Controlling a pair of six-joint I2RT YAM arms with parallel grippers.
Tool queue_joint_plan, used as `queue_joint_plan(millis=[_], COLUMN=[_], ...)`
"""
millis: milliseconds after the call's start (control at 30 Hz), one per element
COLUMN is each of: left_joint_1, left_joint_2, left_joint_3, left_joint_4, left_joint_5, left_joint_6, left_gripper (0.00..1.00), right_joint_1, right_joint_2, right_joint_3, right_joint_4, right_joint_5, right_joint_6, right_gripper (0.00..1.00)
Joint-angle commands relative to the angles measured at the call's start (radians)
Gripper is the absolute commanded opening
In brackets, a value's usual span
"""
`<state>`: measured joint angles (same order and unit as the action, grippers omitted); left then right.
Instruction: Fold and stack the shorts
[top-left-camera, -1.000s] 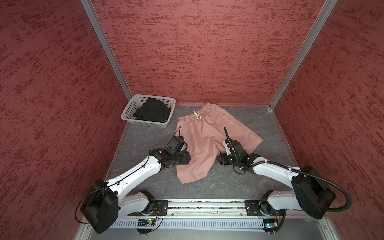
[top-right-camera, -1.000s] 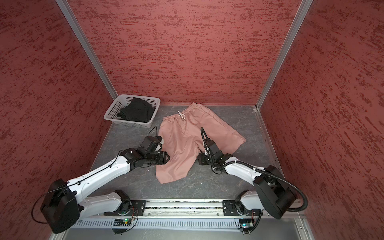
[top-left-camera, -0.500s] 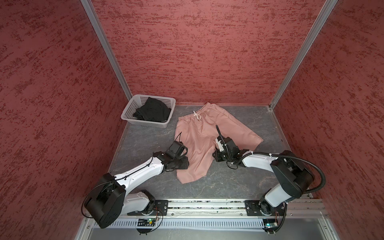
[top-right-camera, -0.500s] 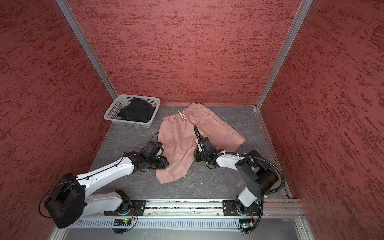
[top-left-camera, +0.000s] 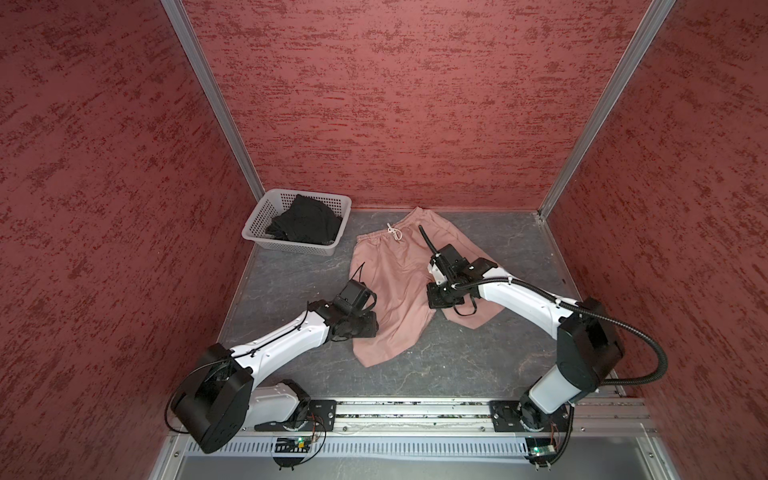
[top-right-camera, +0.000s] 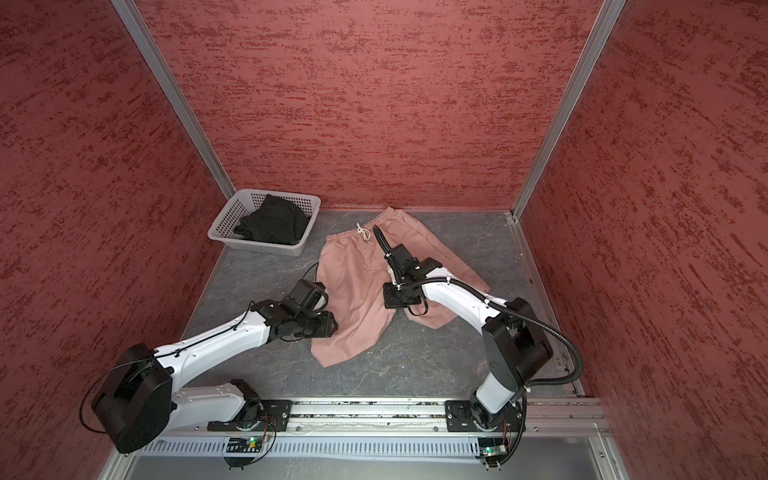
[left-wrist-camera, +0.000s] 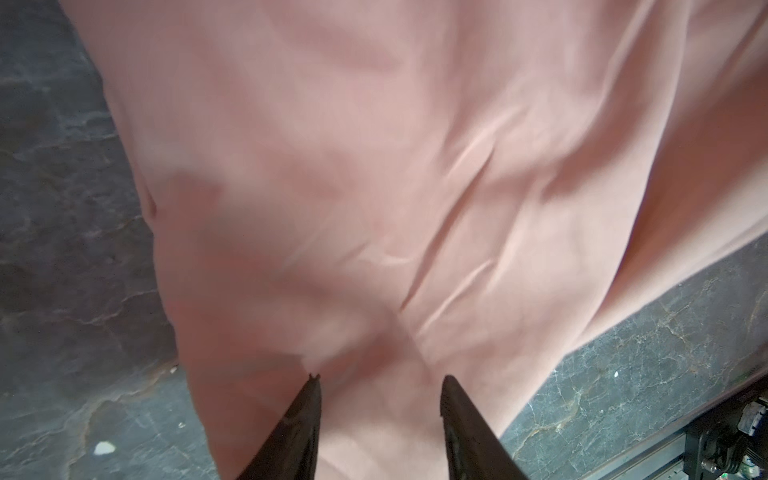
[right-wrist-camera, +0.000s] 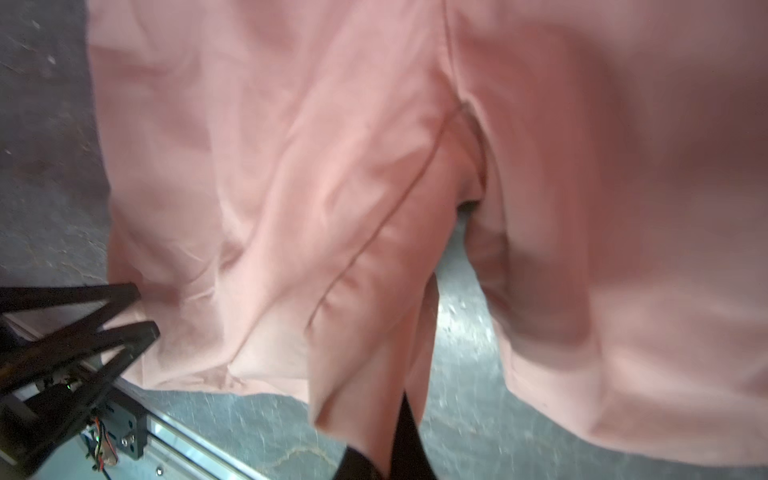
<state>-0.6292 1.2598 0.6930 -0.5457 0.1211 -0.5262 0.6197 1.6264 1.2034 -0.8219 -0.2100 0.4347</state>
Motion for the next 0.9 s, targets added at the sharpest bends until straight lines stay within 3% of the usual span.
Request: queue_joint_plan(millis=[0, 133, 200, 333, 533, 700, 800, 867], left_joint_1=[0.003, 0.005, 0.006, 0.009, 0.038, 0.114, 0.156, 0.156], left_joint_2=[0.017, 0.034, 0.039, 0.018, 0.001, 0.025, 0.092, 0.164], left_joint_3=[0.023, 0.02, 0.02, 0.016, 0.02, 0.052, 0.144, 0.238], left_joint_4=[-0.002, 0.014, 0.016, 0.013, 0.025, 0.085, 0.141, 0.159], left_joint_5=[0.017, 0.03, 0.035, 0.026, 0.023, 0.023, 0.031, 0.031], left_joint_6=[0.0, 0.01, 0.015, 0.015, 0.036, 0.077, 0.148, 0.217], left_gripper=[0.48, 0.48, 0.48, 0.51, 0.55, 0.57, 0.6, 0.61], right_joint_1=[0.0, -0.002, -0.001, 0.0, -0.01, -0.073, -0.091, -0.091], right_joint_2=[-0.035, -0.007, 0.01, -0.039, -0.249, -0.4, -0.413, -0.406], right_joint_3=[-0.013, -0.003, -0.015, -0.119, -0.231, -0.277, -0.294, -0.323], right_joint_4=[-0.243, -0.174, -0.05, 0.269, 0.315, 0.102, -0.001, -0.001], right_joint_5=[-0.04, -0.086, -0.178, -0.308, -0.143, 0.028, 0.112, 0.094], right_joint_6=[0.009, -0.007, -0.005, 0.065, 0.124, 0.167, 0.172, 0.178], right_gripper=[0.07, 0.12, 0.35, 0.61, 0.64, 0.65, 0.64, 0.63])
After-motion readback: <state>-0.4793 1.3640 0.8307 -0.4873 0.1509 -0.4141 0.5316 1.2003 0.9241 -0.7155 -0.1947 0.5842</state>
